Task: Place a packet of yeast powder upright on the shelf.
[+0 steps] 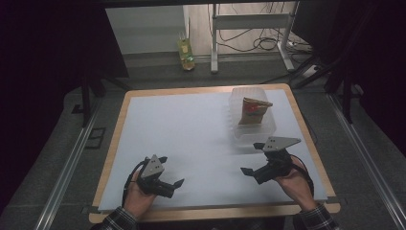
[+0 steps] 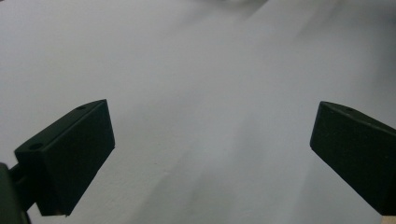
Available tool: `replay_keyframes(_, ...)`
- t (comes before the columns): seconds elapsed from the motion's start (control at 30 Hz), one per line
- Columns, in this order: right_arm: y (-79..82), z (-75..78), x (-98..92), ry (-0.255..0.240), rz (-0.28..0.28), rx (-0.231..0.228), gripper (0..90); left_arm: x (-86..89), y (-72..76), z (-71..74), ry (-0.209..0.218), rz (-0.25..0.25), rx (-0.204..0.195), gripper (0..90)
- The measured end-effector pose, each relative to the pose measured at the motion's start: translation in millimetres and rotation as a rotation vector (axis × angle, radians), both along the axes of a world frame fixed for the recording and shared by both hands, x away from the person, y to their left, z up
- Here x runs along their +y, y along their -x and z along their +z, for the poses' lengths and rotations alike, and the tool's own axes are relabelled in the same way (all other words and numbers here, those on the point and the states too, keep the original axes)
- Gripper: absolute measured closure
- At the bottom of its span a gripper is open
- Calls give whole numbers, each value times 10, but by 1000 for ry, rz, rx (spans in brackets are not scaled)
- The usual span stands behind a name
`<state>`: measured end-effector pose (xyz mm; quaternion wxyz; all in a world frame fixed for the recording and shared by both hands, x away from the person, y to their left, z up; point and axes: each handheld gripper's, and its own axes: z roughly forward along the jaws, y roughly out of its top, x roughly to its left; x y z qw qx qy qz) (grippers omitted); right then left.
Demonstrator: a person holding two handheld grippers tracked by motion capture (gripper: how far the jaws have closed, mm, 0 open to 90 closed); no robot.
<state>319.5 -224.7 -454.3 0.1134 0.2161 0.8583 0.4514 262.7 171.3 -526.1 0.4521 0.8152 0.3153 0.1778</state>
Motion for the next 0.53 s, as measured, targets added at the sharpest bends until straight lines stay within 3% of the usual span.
replay_keyframes(0.17, 36, -219, -28, 16, -32, 9, 0, 3, -2, -2, -6, -2, 2, 0)
replay_keyframes(0.43, 32, -409, -30, 61, -41, 21, 0, 10, -12, -7, -9, 6, 4, 0)
replay_keyframes(0.53, 22, -420, -24, 55, -38, 36, 0, 9, -15, -6, -12, 6, 2, 0)
